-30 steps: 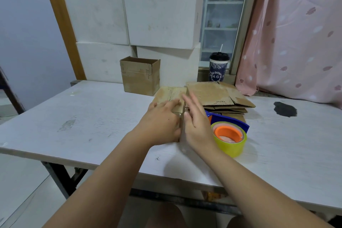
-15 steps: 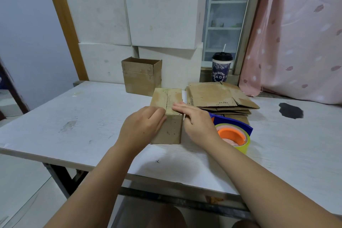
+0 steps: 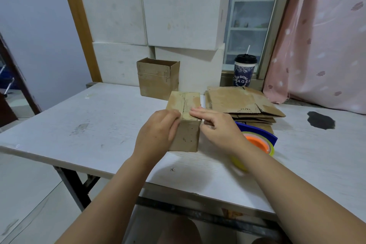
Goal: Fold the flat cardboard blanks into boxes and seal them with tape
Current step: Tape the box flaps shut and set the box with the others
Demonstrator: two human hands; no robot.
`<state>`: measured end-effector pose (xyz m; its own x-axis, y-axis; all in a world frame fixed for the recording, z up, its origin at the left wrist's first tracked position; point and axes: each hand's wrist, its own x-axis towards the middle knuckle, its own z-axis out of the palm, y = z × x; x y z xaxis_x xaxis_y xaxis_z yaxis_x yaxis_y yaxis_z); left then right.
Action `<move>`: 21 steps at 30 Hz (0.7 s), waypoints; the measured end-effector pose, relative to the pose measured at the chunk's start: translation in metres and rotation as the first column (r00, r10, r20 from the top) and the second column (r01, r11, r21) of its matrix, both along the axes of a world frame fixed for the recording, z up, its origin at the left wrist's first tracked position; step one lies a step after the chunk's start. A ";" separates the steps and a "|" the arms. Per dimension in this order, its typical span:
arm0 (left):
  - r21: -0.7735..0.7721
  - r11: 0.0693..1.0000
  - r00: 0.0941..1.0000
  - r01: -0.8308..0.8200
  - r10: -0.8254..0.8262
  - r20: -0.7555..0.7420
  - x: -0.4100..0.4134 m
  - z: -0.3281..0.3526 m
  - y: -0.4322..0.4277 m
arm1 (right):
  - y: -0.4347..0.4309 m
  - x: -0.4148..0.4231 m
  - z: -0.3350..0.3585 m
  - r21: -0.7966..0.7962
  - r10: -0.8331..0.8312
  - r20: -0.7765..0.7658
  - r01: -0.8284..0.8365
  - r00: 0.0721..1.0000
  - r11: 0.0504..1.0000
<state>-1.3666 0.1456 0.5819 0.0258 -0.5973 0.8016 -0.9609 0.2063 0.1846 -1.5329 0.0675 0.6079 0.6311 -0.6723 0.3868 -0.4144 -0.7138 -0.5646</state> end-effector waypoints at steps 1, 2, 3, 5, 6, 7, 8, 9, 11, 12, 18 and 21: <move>-0.005 1.000 0.985 0.007 -0.008 -0.174 -0.001 0.000 0.000 | -0.001 -0.002 0.001 0.012 0.022 -0.005 -0.022 1.000 1.000; -0.008 1.000 0.929 0.015 -0.017 -0.369 -0.002 -0.001 0.000 | -0.003 -0.004 0.002 0.028 0.047 -0.010 -0.046 0.999 0.999; 0.001 1.000 0.840 0.031 -0.025 -0.542 -0.002 -0.001 0.001 | -0.005 -0.006 0.002 0.046 0.071 -0.013 -0.070 0.997 0.996; -0.005 0.996 0.646 0.088 -0.061 -0.761 -0.004 -0.005 0.002 | -0.009 -0.008 0.003 0.085 0.107 -0.014 -0.105 0.994 0.991; -0.037 0.992 0.557 0.120 -0.099 -0.824 -0.005 -0.007 0.002 | -0.011 -0.008 0.003 0.112 0.119 -0.006 -0.118 0.993 0.987; -0.075 0.987 0.482 0.145 -0.137 -0.865 -0.006 -0.010 0.002 | -0.012 -0.008 0.002 0.142 0.130 0.006 -0.130 0.991 0.981; -0.105 0.981 0.433 0.162 -0.166 -0.886 -0.006 -0.012 0.003 | -0.014 -0.008 0.002 0.175 0.139 0.021 -0.141 0.990 0.974; -0.124 0.977 0.409 0.176 -0.187 -0.893 -0.006 -0.014 0.003 | -0.015 -0.009 0.001 0.207 0.146 0.036 -0.151 0.989 0.967; -0.132 0.971 0.398 0.200 -0.204 -0.894 -0.003 -0.018 0.003 | -0.018 -0.010 0.000 0.239 0.158 0.050 -0.165 0.986 0.957; -0.130 0.969 0.400 0.208 -0.206 -0.893 -0.001 -0.020 0.002 | -0.020 -0.010 -0.001 0.238 0.160 0.050 -0.168 0.986 0.957; -0.130 0.949 0.400 0.286 -0.242 -0.884 0.011 -0.023 0.005 | -0.025 -0.010 -0.002 0.209 0.192 0.039 -0.196 0.981 0.958; -0.111 0.938 0.412 0.327 -0.248 -0.877 0.016 -0.023 0.008 | -0.027 -0.012 -0.002 0.212 0.220 0.015 -0.218 0.975 0.953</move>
